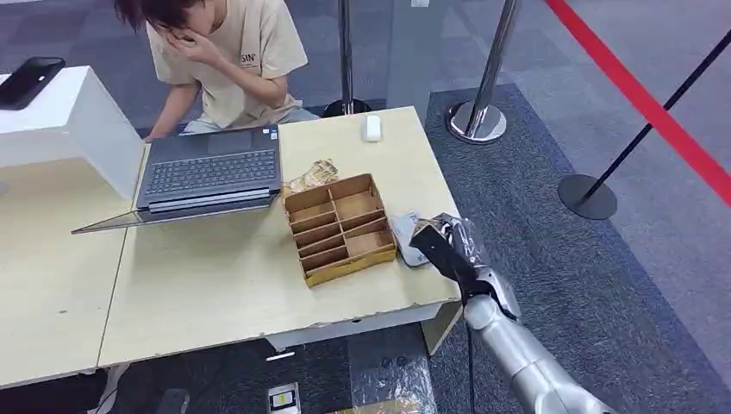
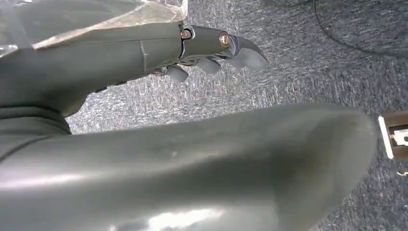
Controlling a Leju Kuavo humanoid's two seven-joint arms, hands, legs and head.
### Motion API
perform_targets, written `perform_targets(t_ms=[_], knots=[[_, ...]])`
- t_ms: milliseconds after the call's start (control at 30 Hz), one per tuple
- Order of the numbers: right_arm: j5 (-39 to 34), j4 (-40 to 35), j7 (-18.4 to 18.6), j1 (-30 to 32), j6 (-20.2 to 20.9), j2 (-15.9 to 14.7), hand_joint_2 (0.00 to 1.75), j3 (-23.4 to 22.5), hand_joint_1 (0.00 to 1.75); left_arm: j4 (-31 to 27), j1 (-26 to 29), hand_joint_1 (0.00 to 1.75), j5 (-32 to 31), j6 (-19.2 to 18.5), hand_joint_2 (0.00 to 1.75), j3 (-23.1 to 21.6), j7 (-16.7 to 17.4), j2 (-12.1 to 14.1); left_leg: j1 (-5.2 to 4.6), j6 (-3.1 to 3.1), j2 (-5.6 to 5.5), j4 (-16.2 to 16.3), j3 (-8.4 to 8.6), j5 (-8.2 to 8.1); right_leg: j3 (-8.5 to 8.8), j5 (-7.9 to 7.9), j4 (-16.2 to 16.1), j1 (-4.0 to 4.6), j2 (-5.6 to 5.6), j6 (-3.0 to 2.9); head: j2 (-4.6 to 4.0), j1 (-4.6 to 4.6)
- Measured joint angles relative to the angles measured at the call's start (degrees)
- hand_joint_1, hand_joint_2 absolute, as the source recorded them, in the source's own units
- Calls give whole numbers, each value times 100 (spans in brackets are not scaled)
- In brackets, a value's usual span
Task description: Pass the card to the sensor for recognition and then transmit it.
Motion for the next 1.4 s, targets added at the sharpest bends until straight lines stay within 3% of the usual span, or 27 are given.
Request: perform_targets(t_ms=[567, 1000, 1400], knots=[[-7, 986, 11, -676, 256, 44, 175, -2, 175, 0, -74, 0, -135, -98, 0, -31, 87, -24, -2, -1, 1, 1, 0, 1, 0, 1, 0, -1, 0, 1, 0, -2], [107, 1237, 68, -899, 317, 79, 175, 18, 175, 0, -153, 0, -173, -293, 0, -44, 122, -24, -2, -1, 0, 1, 0, 2, 1, 2, 0, -1, 0, 1, 0, 0], [382, 1486, 343, -1207, 444, 99, 175, 55, 175, 0, -236, 0, -275, -393, 0, -90, 201, -26, -2, -1, 0, 1, -1, 2, 0, 1, 0, -1, 0, 1, 0, 0]])
